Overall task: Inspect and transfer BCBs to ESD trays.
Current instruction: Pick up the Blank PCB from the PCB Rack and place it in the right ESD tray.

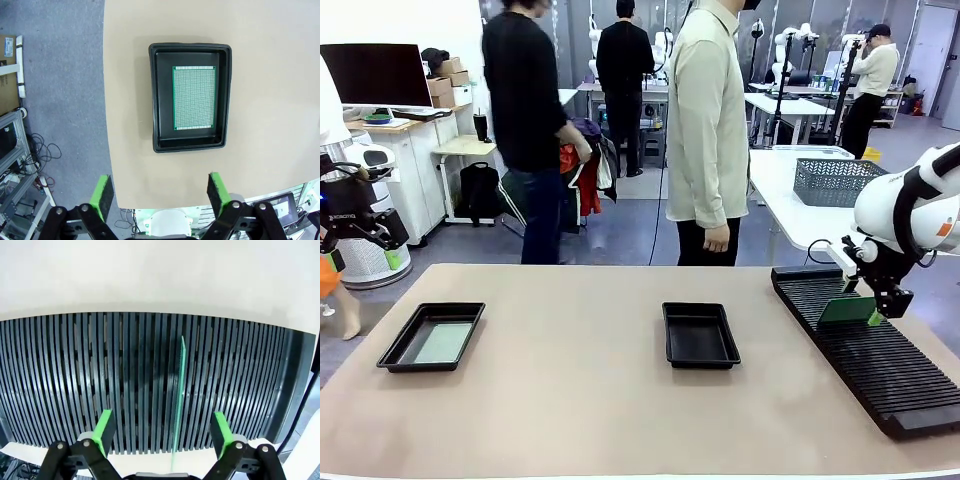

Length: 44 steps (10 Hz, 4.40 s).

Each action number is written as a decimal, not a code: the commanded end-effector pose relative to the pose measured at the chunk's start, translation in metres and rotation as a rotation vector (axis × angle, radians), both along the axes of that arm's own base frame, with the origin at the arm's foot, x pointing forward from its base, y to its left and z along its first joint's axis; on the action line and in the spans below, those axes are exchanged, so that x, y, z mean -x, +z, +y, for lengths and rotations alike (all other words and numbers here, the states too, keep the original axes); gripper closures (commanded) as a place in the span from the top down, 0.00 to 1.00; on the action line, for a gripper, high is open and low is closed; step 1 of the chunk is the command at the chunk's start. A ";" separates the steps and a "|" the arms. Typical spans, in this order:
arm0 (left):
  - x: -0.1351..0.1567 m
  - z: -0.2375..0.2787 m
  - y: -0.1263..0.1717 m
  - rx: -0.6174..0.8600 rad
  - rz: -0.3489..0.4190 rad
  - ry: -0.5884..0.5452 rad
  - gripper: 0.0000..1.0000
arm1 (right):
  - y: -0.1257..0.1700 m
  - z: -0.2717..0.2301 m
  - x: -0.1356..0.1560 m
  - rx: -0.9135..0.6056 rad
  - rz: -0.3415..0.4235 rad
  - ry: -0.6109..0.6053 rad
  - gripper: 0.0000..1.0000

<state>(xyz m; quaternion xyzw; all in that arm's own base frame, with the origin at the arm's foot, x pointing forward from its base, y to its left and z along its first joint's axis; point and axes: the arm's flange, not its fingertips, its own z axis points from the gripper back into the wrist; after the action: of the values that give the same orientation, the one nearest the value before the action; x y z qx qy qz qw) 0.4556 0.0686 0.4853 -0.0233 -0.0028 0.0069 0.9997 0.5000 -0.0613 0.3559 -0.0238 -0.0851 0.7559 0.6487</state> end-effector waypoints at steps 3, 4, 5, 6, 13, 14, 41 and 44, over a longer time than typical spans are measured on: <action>0.000 0.000 -0.002 0.005 -0.010 0.003 1.00 | 0.001 0.000 0.000 -0.001 -0.002 -0.001 1.00; 0.000 0.000 -0.002 0.005 -0.010 0.003 1.00 | 0.001 0.000 0.000 -0.001 -0.002 -0.001 1.00; 0.000 0.000 -0.002 0.005 -0.010 0.003 1.00 | 0.001 0.000 0.000 -0.001 -0.002 -0.001 1.00; 0.000 0.000 -0.002 0.005 -0.010 0.003 1.00 | 0.001 0.002 0.000 0.001 -0.001 0.002 1.00; 0.000 0.000 -0.002 0.005 -0.010 0.003 1.00 | -0.005 0.001 -0.006 0.011 -0.038 -0.012 0.80; 0.000 0.000 -0.002 0.005 -0.010 0.003 1.00 | -0.006 -0.001 -0.005 0.004 -0.057 -0.022 0.75; 0.000 0.000 -0.002 0.005 -0.010 0.003 1.00 | 0.173 0.005 0.051 0.032 0.009 -0.004 0.01; 0.000 0.000 -0.002 0.005 -0.010 0.003 1.00 | 0.234 0.002 0.074 -0.005 0.130 -0.030 0.01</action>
<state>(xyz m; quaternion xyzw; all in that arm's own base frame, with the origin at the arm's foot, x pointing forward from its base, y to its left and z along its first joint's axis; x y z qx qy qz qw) 0.4557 0.0686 0.4850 -0.0234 -0.0025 0.0069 0.9997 0.4196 -0.0587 0.5811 0.0060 -0.0576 0.7554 0.6527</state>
